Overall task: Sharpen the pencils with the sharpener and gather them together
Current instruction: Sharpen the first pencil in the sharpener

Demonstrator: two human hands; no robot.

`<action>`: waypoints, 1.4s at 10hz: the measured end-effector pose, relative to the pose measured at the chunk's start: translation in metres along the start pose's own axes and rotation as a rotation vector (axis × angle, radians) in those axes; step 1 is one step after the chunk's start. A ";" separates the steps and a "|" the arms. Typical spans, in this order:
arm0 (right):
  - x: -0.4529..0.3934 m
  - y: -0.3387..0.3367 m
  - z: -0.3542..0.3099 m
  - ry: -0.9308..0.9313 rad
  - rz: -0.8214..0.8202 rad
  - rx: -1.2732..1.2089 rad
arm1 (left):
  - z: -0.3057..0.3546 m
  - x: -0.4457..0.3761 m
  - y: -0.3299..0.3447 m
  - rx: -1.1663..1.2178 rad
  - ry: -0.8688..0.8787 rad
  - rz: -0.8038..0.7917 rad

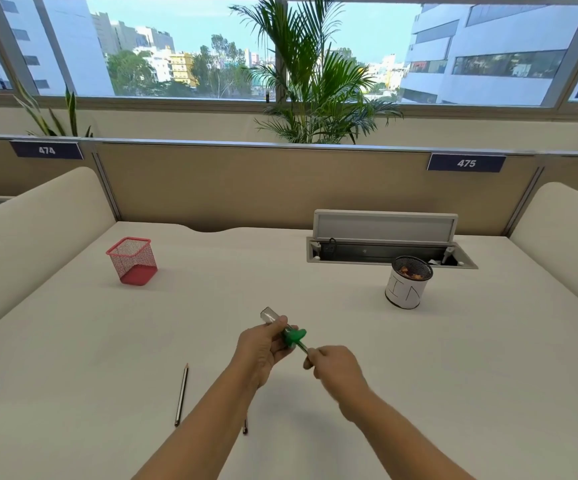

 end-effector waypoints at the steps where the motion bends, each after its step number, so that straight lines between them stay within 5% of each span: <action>1: 0.006 0.011 0.011 0.590 -0.373 -0.599 | 0.003 -0.001 -0.001 -0.047 0.021 -0.054; 2: 0.004 0.007 0.004 0.344 -0.267 -0.355 | 0.005 -0.001 -0.001 -0.047 0.029 -0.039; 4: 0.002 -0.009 -0.016 -0.697 0.328 0.487 | 0.008 -0.002 -0.001 0.040 -0.001 0.034; 5: 0.010 -0.013 -0.017 -0.769 0.473 0.611 | 0.005 0.002 0.004 0.063 0.002 0.022; 6: 0.012 -0.005 -0.013 -0.487 0.260 0.463 | 0.004 0.005 0.006 0.005 0.041 -0.009; 7: 0.009 0.006 0.010 0.419 -0.250 -0.438 | 0.006 0.007 0.003 -0.064 0.047 -0.107; 8: 0.014 0.011 0.008 0.643 -0.390 -0.725 | 0.007 0.005 -0.002 -0.080 0.025 -0.126; 10: 0.006 -0.006 -0.014 -0.477 0.228 0.191 | 0.004 -0.002 -0.005 -0.013 -0.021 0.005; 11: 0.009 -0.009 -0.013 -0.667 0.331 0.517 | 0.005 -0.001 -0.003 0.001 -0.004 0.039; 12: 0.015 -0.002 -0.013 -0.624 0.267 0.536 | 0.002 0.000 0.000 0.002 0.015 0.033; 14: 0.012 0.009 0.007 0.579 -0.356 -0.742 | 0.012 0.005 0.004 -0.075 0.038 -0.139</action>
Point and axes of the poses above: each hand's wrist, its own x-axis away from the middle knuckle, its own y-axis out of the palm, z = x × y, the point moved 5 cm from there along -x, towards the middle knuckle, and after that the axes turned 13 degrees about z, right-handed, at the moved point
